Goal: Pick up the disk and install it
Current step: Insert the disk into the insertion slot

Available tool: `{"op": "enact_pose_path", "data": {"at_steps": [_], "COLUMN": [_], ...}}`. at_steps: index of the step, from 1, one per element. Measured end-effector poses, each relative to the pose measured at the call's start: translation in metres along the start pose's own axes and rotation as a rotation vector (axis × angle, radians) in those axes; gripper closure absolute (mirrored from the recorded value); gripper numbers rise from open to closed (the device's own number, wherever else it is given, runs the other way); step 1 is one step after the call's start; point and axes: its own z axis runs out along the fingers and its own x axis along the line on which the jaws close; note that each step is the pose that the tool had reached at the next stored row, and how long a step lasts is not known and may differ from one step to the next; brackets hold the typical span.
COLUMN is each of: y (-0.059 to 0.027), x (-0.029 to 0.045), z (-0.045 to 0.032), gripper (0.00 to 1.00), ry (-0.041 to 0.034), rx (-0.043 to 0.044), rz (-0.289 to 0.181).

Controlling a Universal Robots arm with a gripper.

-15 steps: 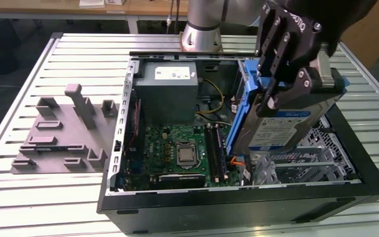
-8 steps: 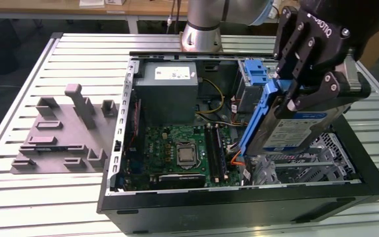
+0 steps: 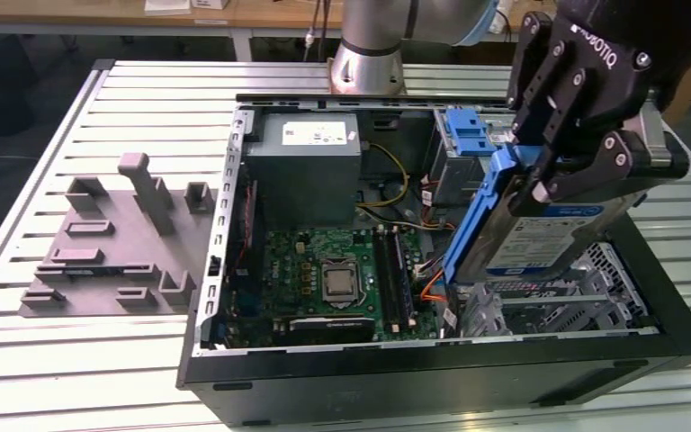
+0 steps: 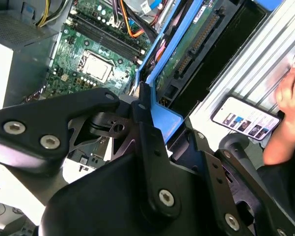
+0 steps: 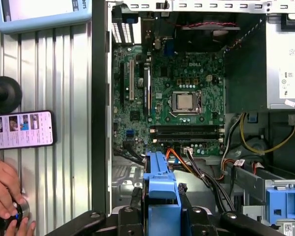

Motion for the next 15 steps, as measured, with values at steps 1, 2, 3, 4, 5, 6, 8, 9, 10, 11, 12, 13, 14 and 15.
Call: {"op": "enact_pose_path", "data": {"at_steps": [1,2,3,4,5,6,8,9,10,11,12,13,14,15], "y": [-0.0026,-0.0051,-0.0076,-0.0087,-0.0086,-0.0086,-0.0094,-0.0107,-0.0126,-0.0148,-0.0175,-0.0201,-0.0226,-0.0253], "x": [-0.0001,-0.0002,-0.0003,-0.0003,-0.0003,-0.0003,-0.0003,-0.0003,-0.0004,-0.0005,-0.0005,-0.0006,-0.0007,-0.0008], "z": [0.0000,-0.0001,-0.0001,-0.0002,-0.0001,-0.0002,-0.0001,-0.0001,0.0000,0.0001,0.0002,0.0003,0.0005,0.0007], "gripper": [0.64,0.64,0.64,0.64,0.64,0.64,0.64,0.64,0.64,0.64,0.64,0.64,0.64,0.64], "ry": [0.0000,0.0000,0.0000,0.0002,0.0001,0.0001,0.0001,0.0000,-0.0001,0.0000,-0.0001,0.0001,0.0001,0.0000], "rx": [0.0000,0.0000,0.0000,0.0000,0.0000,0.0000,-0.0001,0.0000,0.0000,0.0000,0.0000,0.0000,0.0000,0.0000], "rz": [0.000,0.000,0.000,0.000,0.000,0.000,0.000,0.000,0.000,0.000,0.000,0.000,0.000,0.000]}}
